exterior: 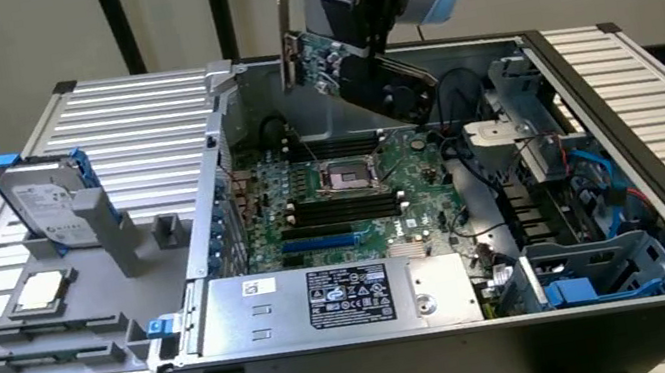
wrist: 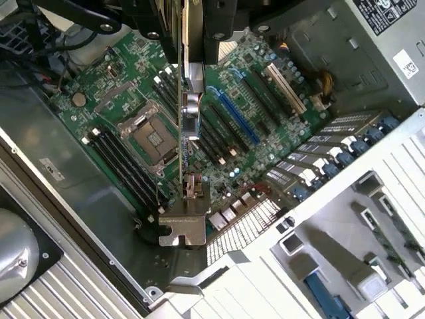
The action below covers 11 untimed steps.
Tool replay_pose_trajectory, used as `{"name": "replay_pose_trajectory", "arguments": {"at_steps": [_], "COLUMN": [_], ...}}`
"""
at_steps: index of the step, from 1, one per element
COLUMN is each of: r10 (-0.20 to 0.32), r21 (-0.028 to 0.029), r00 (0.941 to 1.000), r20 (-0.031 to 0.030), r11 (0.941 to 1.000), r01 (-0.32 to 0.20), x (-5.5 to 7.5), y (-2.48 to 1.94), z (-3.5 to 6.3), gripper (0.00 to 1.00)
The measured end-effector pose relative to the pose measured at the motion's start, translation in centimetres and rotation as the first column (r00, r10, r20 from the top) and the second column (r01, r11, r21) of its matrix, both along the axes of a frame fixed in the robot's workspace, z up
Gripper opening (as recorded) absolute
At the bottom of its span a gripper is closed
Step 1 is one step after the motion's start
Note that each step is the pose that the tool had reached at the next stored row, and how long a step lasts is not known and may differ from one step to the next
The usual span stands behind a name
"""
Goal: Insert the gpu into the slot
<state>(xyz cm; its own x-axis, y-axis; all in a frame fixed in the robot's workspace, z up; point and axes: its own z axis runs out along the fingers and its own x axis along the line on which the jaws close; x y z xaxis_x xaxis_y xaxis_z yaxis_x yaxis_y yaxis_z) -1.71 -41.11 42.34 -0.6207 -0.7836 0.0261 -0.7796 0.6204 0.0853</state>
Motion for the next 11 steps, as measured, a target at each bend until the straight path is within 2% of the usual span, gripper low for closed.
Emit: {"name": "replay_pose_trajectory", "arguments": {"at_steps": [5, 8, 11], "r10": [0.09, 0.144, 0.199], "r21": [0.0079, 0.0113, 0.0131], "r00": [0.9959, 0.9895, 0.98], "r20": [0.0019, 0.0034, 0.0049], "r11": [0.9959, 0.9895, 0.98], "r01": [-0.09, -0.144, -0.199], "x": [0.0, 0.0, 0.0], "y": [0.0, 0.0, 0.0], "z": [-0.48, -0.78, -1.1], "gripper": [0.26, 0.26, 0.26]}}
